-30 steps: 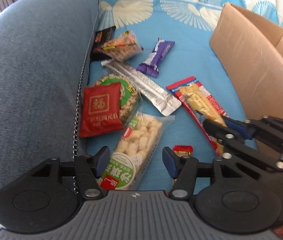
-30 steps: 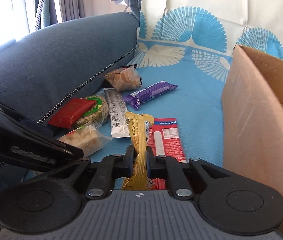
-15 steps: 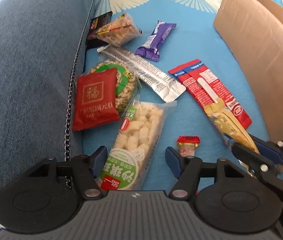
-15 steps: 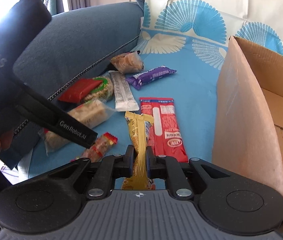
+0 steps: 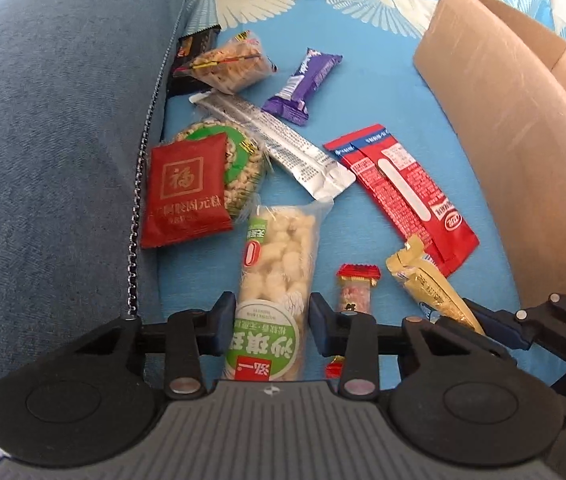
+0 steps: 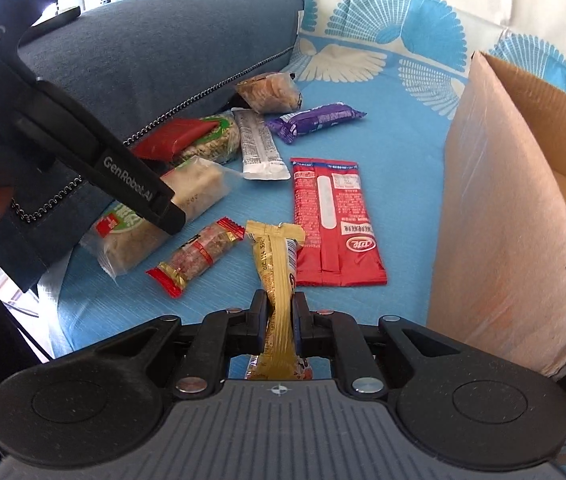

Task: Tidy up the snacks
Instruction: 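Lift the yellow bar with the right tool while the left tool lifts the rice cracker pack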

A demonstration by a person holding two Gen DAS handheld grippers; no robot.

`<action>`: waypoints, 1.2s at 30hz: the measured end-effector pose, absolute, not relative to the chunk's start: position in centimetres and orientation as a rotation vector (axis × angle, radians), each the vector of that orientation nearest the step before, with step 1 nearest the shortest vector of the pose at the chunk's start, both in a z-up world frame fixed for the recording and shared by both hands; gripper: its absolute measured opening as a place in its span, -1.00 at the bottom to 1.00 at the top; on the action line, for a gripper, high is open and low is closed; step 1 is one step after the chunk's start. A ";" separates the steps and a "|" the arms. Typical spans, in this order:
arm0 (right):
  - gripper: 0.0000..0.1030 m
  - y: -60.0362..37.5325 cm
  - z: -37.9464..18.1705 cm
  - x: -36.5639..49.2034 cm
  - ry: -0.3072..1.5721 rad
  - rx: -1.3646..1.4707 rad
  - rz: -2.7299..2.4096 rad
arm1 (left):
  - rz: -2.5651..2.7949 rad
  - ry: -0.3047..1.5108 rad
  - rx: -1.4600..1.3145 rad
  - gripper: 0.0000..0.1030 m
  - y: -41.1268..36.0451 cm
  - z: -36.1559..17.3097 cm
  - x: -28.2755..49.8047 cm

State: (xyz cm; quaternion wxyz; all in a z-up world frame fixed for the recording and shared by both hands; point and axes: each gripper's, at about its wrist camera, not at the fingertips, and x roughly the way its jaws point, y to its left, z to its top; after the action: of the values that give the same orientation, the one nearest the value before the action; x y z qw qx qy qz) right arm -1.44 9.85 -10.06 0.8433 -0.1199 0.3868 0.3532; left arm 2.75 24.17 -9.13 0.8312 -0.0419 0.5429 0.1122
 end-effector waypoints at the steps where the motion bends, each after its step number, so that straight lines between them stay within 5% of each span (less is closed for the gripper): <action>1: -0.75 9.8 -10.1 -1.4 0.817 -0.250 0.747 | 0.237 1.159 -0.084 -0.13 24.1 -9.3 2.9; 17: -0.70 10.4 -10.4 -1.2 0.821 -0.250 0.761 | 0.234 1.190 -0.086 0.00 24.4 -10.0 3.4; 23: -0.71 10.3 -10.4 -1.2 0.810 -0.266 0.747 | 0.232 1.183 -0.078 -0.19 24.3 -10.0 3.4; 36: -0.74 8.8 -9.4 -0.8 0.774 -0.195 0.708 | 0.225 1.090 -0.057 -0.23 23.7 -8.3 2.3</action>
State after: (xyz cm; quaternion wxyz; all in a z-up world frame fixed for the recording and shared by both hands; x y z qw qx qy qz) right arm -0.78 8.77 -9.42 0.8610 -0.0931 0.3690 0.3374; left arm 2.31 23.66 -8.31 0.8486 -0.0271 0.5173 0.1070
